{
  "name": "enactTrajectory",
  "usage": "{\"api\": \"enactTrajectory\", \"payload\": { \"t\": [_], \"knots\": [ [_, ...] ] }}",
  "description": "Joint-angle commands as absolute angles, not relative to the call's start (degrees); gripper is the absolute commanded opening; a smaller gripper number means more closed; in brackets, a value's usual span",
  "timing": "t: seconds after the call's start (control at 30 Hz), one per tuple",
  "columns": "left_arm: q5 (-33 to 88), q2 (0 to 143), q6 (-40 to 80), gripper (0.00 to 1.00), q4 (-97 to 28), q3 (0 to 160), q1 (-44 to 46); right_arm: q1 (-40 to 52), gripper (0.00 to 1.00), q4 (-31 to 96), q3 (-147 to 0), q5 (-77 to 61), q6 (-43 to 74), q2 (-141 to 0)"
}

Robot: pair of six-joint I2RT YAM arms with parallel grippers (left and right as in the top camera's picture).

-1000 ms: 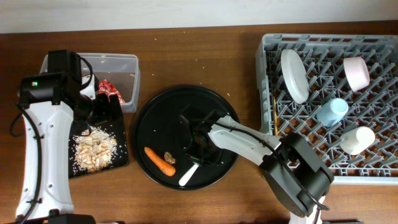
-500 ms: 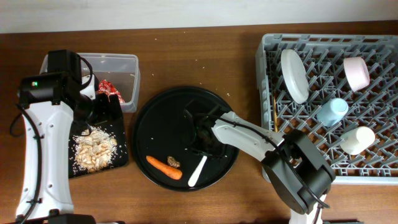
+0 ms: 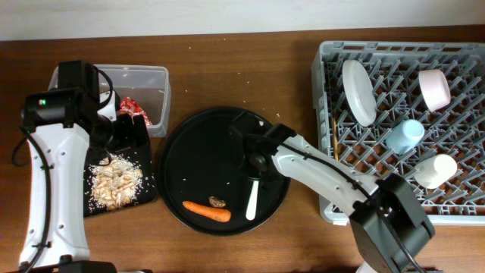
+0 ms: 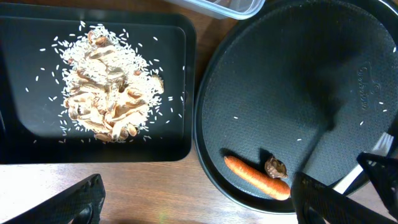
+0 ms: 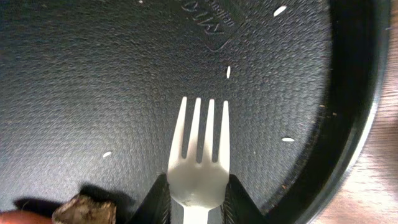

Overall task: Sort waste into correct bins and load items into the dishwasher rack
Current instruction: 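Grasp the white fork with right gripper and place it in rack, then grasp the carrot with left gripper and drop it on black tray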

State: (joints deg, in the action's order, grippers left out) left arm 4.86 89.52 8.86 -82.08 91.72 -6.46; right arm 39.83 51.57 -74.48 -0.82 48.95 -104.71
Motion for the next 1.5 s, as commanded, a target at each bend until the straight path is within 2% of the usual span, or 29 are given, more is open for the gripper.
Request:
{"api": "enactTrajectory", "payload": {
  "t": [0.0,0.1,0.13,0.17,0.2,0.23,0.33,0.43,0.73,0.77,0.8,0.97,1.07,1.13,1.23,1.33,1.47],
  "knots": [
    [4.64,89.12,8.73,0.95,-82.15,91.92,-6.66,39.55,0.04,52.31,-75.46,0.84,45.43,-102.45],
    [4.67,89.12,8.73,0.95,-82.15,91.92,-6.66,35.09,0.05,60.64,-79.46,3.53,37.95,-96.49],
    [4.64,89.12,8.73,0.95,-82.15,91.92,-6.66,30.94,0.04,64.23,-81.34,3.51,34.30,-93.67],
    [4.64,89.12,8.73,0.95,-82.13,91.92,-6.66,20.91,0.05,68.23,-82.85,3.51,21.41,-88.03],
    [4.64,89.12,8.73,0.95,-82.13,91.92,-6.66,16.05,0.06,69.32,-82.85,3.53,16.60,-87.31],
    [4.64,89.12,8.73,0.95,-82.13,91.92,-6.66,13.06,0.11,69.78,-82.83,3.53,13.54,-87.66],
    [4.67,89.12,8.73,0.95,-82.17,91.92,-6.66,5.56,0.13,69.21,-82.83,3.73,7.88,-88.90],
    [4.67,89.12,8.73,0.95,-82.15,91.92,-6.66,2.66,0.15,69.01,-82.67,3.68,3.16,-90.35],
    [4.67,89.12,8.73,0.95,-82.13,91.92,-6.66,4.62,0.16,68.34,-80.88,1.28,3.20,-96.60],
    [4.67,89.12,8.73,0.95,-82.15,91.92,-6.66,4.86,0.30,68.23,-80.88,1.34,3.18,-96.60],
    [4.67,89.12,8.73,0.95,-82.15,91.92,-6.66,4.91,0.50,68.16,-80.88,1.34,3.20,-96.60],
    [4.71,89.12,8.78,0.95,-82.17,91.92,-6.66,4.86,0.51,70.43,-81.28,1.32,3.49,-95.46],
    [6.04,89.12,9.67,0.96,-83.42,91.92,-5.56,1.63,0.52,70.78,-81.82,1.08,9.93,-85.76],
    [8.78,89.12,10.35,0.96,-83.44,91.46,-2.83,-3.77,0.42,71.31,-81.82,-0.93,10.37,-79.88],
    [9.43,89.12,18.44,0.99,-81.56,86.32,4.19,-11.03,0.47,76.82,-81.67,-1.48,8.40,-77.19],
    [14.61,89.12,38.02,0.99,-76.34,75.24,12.49,-11.66,0.49,76.09,-79.53,-2.57,8.40,-77.23],
    [18.87,89.12,45.87,0.99,-64.64,61.39,22.13,-11.66,0.49,75.68,-79.48,-2.57,8.43,-77.23]
  ]
}}
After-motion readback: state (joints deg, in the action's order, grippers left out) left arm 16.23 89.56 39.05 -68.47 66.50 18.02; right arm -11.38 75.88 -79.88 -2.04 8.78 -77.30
